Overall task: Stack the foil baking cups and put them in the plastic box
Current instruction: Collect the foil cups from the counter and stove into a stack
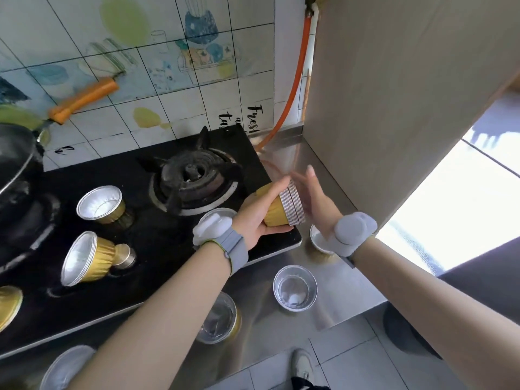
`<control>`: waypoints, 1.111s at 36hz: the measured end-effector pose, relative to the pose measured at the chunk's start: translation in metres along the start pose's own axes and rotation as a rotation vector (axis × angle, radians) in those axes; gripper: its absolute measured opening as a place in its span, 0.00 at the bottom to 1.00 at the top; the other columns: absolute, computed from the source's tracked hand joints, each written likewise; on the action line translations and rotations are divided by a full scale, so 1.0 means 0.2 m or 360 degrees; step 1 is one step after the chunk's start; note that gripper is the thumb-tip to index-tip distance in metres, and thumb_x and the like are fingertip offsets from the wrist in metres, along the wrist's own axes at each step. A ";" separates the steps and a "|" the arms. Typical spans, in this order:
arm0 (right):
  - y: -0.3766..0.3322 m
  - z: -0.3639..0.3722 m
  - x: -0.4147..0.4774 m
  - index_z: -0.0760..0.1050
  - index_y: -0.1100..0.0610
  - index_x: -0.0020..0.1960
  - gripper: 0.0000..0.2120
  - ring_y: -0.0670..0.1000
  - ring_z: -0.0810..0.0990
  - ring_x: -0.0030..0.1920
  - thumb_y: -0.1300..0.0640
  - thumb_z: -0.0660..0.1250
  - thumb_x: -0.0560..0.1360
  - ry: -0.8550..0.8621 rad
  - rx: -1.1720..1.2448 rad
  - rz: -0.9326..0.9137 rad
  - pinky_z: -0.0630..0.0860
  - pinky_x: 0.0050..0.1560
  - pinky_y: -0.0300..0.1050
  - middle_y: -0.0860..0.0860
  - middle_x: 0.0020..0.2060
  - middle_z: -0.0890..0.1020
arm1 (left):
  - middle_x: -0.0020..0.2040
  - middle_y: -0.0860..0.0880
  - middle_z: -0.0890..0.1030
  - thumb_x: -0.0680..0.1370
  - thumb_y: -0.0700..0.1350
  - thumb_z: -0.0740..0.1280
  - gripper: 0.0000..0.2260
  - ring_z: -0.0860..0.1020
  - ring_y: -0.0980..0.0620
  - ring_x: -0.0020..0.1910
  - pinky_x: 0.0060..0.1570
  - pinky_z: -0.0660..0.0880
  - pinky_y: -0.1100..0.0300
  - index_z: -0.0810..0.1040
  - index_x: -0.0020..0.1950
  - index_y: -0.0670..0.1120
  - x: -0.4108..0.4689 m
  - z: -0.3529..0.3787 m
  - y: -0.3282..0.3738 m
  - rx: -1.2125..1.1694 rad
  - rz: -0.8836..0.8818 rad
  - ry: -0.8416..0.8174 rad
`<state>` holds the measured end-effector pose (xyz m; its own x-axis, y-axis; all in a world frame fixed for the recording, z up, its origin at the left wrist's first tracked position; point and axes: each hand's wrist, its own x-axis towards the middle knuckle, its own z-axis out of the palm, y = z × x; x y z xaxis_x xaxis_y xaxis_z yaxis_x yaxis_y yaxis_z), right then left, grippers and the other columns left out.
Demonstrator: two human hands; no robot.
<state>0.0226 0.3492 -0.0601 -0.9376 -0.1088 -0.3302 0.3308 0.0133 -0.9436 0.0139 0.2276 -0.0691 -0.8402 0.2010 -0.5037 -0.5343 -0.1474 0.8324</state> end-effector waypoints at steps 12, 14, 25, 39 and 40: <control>0.32 -0.21 -0.02 0.66 0.54 0.69 0.26 0.55 0.67 0.69 0.40 0.52 0.77 0.0461 -0.0536 0.0282 0.58 0.73 0.50 0.52 0.69 0.70 | 0.59 0.44 0.79 0.69 0.57 0.72 0.29 0.79 0.45 0.56 0.44 0.81 0.52 0.71 0.66 0.49 -0.02 -0.02 -0.10 0.0029 -0.0079 -0.0090; 0.36 -0.22 -0.02 0.64 0.56 0.70 0.25 0.56 0.65 0.70 0.44 0.54 0.78 0.0502 -0.0720 0.0272 0.58 0.70 0.48 0.54 0.69 0.69 | 0.60 0.44 0.78 0.69 0.57 0.72 0.29 0.78 0.44 0.57 0.45 0.81 0.52 0.72 0.66 0.49 -0.01 -0.02 -0.11 0.0014 -0.0087 -0.0080; 0.50 -0.33 0.07 0.47 0.56 0.75 0.44 0.57 0.51 0.76 0.43 0.68 0.70 0.0213 -0.1827 0.0164 0.56 0.72 0.53 0.53 0.77 0.49 | 0.50 0.46 0.80 0.72 0.55 0.69 0.19 0.79 0.48 0.50 0.46 0.81 0.52 0.76 0.59 0.48 0.04 0.04 -0.12 0.0045 -0.0054 0.0009; 0.52 -0.37 0.19 0.52 0.55 0.74 0.43 0.61 0.62 0.69 0.50 0.72 0.66 0.0271 -0.1512 0.0151 0.62 0.67 0.49 0.58 0.68 0.63 | 0.57 0.44 0.79 0.71 0.56 0.70 0.25 0.79 0.47 0.53 0.43 0.81 0.54 0.73 0.65 0.47 0.07 0.04 -0.14 0.0048 -0.0084 0.0165; 0.51 -0.37 0.19 0.53 0.55 0.74 0.43 0.61 0.62 0.69 0.50 0.72 0.67 0.0278 -0.1405 0.0145 0.63 0.67 0.49 0.59 0.68 0.63 | 0.58 0.43 0.79 0.71 0.57 0.70 0.25 0.79 0.46 0.54 0.42 0.81 0.54 0.73 0.65 0.47 0.08 0.04 -0.14 0.0038 -0.0086 0.0181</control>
<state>0.0122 0.4207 -0.1709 -0.9385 0.0815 -0.3355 0.2695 0.7801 -0.5646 0.0162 0.2416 -0.0982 -0.8159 0.0967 -0.5700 -0.5780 -0.1158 0.8077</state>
